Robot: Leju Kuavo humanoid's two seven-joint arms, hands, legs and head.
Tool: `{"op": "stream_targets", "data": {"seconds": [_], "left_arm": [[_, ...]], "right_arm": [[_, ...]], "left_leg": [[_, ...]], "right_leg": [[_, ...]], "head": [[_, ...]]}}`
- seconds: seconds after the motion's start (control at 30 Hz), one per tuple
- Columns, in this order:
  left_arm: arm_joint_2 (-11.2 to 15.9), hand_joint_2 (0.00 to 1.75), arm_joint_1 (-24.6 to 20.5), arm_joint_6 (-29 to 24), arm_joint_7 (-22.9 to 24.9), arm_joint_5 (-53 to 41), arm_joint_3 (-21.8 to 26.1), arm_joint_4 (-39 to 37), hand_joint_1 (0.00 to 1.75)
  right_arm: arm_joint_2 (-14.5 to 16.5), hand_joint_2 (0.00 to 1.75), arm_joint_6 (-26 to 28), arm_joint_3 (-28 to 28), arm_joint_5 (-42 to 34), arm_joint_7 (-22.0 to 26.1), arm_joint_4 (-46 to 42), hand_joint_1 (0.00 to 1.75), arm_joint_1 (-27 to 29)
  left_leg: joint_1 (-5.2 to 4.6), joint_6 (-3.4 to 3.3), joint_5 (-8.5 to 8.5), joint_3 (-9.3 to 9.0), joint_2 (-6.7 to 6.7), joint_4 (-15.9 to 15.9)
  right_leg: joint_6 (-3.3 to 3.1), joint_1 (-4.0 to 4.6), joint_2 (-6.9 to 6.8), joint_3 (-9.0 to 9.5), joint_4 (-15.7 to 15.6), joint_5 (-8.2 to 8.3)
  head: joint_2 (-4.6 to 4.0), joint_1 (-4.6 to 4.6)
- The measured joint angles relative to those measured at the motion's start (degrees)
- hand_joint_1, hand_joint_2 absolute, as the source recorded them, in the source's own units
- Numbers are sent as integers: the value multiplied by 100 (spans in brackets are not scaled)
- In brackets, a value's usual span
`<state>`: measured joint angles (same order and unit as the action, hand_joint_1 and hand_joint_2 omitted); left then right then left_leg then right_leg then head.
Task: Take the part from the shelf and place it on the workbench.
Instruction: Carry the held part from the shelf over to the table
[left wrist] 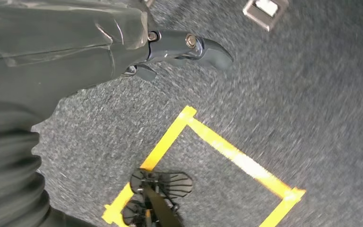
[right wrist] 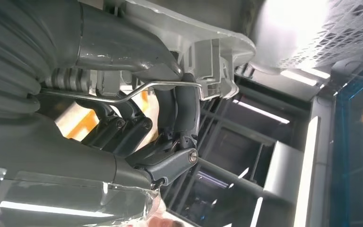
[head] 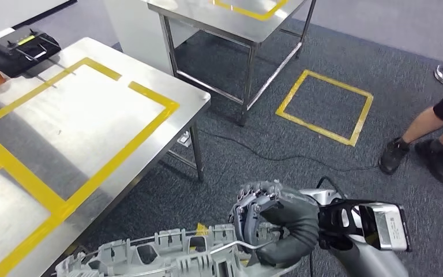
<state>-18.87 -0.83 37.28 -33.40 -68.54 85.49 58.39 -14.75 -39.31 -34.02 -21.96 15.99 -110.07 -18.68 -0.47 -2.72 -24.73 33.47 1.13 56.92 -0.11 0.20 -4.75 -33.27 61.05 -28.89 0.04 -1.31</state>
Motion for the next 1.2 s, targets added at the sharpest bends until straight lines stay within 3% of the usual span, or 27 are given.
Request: {"op": "stream_targets", "data": {"seconds": [0.07,0.13,0.17,0.2,0.27,0.33,0.4,0.43,0.5,0.57,0.63,0.67,0.7,0.73,0.8,0.83,0.87,0.93,1.0,1.07,1.1,1.17,1.2], "left_arm": [[-8,175,-14,16,0,1,7,4,0],[-20,175,-22,22,0,-3,9,3,0],[-27,175,-22,23,0,-4,11,3,0],[-29,175,-21,23,0,-5,13,3,0],[-32,175,-21,24,-1,-11,15,4,0],[-32,175,-19,14,3,-23,16,7,0],[-35,175,-9,-9,26,-29,34,10,0],[-38,175,-2,-19,44,-22,47,12,0],[-42,175,-8,-22,88,8,67,25,0],[-42,175,-42,6,152,53,72,50,0],[-39,175,-68,42,227,80,75,63,0],[-34,175,-72,53,259,83,75,63,0],[-24,175,-75,55,284,83,75,61,0],[-8,175,-81,54,301,83,75,59,0],[40,175,-111,41,334,96,75,39,0],[68,175,-134,27,353,113,76,16,0],[95,175,-154,12,386,144,77,-15,0],[140,175,-168,-11,475,228,80,-78,0],[160,175,-176,-5,557,308,81,-127,0],[165,175,-216,31,620,375,80,-171,0],[167,175,-235,56,655,403,80,-191,0],[168,175,-243,88,718,447,80,-227,0],[169,175,-242,95,744,462,79,-245,0]], "right_arm": [[-10,175,-4,2,-6,4,3,175,10],[-22,175,-10,-1,-6,5,10,175,29],[-25,175,-17,-2,-6,4,13,175,32],[-25,175,-26,-3,-6,4,14,175,30],[-26,175,-40,-3,-9,3,16,175,26],[-24,175,-44,-4,-16,3,19,175,23],[-18,175,-50,-7,-27,4,21,175,16],[-8,175,-54,-11,-33,4,21,175,3],[18,175,-60,-23,-56,-3,21,175,-21],[40,175,-51,-39,-83,-29,27,175,-35],[85,175,-2,-69,-72,-96,46,175,-48],[131,175,45,-101,-46,-141,57,175,-57],[188,175,99,-140,-10,-189,66,175,-65],[248,175,149,-179,25,-227,71,175,-73],[355,175,231,-239,76,-288,70,175,-101],[396,175,258,-258,87,-313,66,175,-120],[431,175,278,-275,93,-339,62,175,-138],[499,175,298,-294,93,-385,50,175,-171],[545,175,299,-292,82,-413,35,175,-202],[546,175,284,-278,68,-414,25,175,-212],[537,175,272,-272,60,-404,23,175,-206],[495,175,236,-268,54,-357,39,175,-194],[466,175,221,-264,51,-317,52,175,-192]], "left_leg": [[43,-21,44,-52,-147,-52],[54,-20,45,-48,-330,-49],[60,-13,41,-50,-421,-46],[71,3,31,-57,-518,-36],[89,63,-6,-55,-686,13],[88,144,-48,-11,-816,74],[101,218,-59,40,-906,85],[112,247,-68,60,-870,97],[110,303,-195,173,-582,321],[110,341,-499,516,-252,986],[124,359,-716,913,-162,1676],[126,360,-687,993,-149,1774],[124,351,-547,940,-124,1621],[116,330,-345,773,-65,1271],[65,264,-39,366,193,488],[36,233,19,247,276,265],[10,210,20,205,307,175],[14,163,38,200,160,137],[53,104,80,149,11,58],[84,67,105,113,-149,17],[90,58,107,113,-233,19],[93,58,104,112,-415,21],[94,61,101,107,-505,23]], "right_leg": [[-8,-41,353,-345,681,-265],[44,-84,450,-700,1281,-413],[98,-106,455,-757,1315,-368],[172,-134,470,-689,1089,-219],[289,-188,616,-361,295,152],[264,-207,746,-138,-204,351],[156,-186,702,-108,-259,371],[120,-184,654,-101,-264,372],[43,-193,549,-68,-279,354],[-18,-170,421,-35,-282,317],[-55,-140,273,-17,-281,287],[-63,-130,203,-9,-281,274],[-66,-120,136,6,-280,257],[-62,-108,70,29,-280,238],[-36,-73,-54,79,-282,194],[-14,-54,-114,95,-282,175],[10,-39,-175,104,-284,159],[60,-24,-286,114,-294,132],[82,-37,-97,54,-122,26],[60,-62,270,-244,507,-233],[49,-67,374,-463,918,-373],[85,-69,430,-764,1378,-459],[127,-72,441,-765,1293,-370]], "head": [[0,19],[0,26],[0,26],[0,25],[0,30],[0,40],[0,46],[0,45],[0,10],[0,-30],[0,-34],[0,-35],[0,-36],[0,-36],[0,-33],[0,-32],[0,-30],[0,-33],[0,-21],[0,10],[0,17],[0,28],[0,28]]}}
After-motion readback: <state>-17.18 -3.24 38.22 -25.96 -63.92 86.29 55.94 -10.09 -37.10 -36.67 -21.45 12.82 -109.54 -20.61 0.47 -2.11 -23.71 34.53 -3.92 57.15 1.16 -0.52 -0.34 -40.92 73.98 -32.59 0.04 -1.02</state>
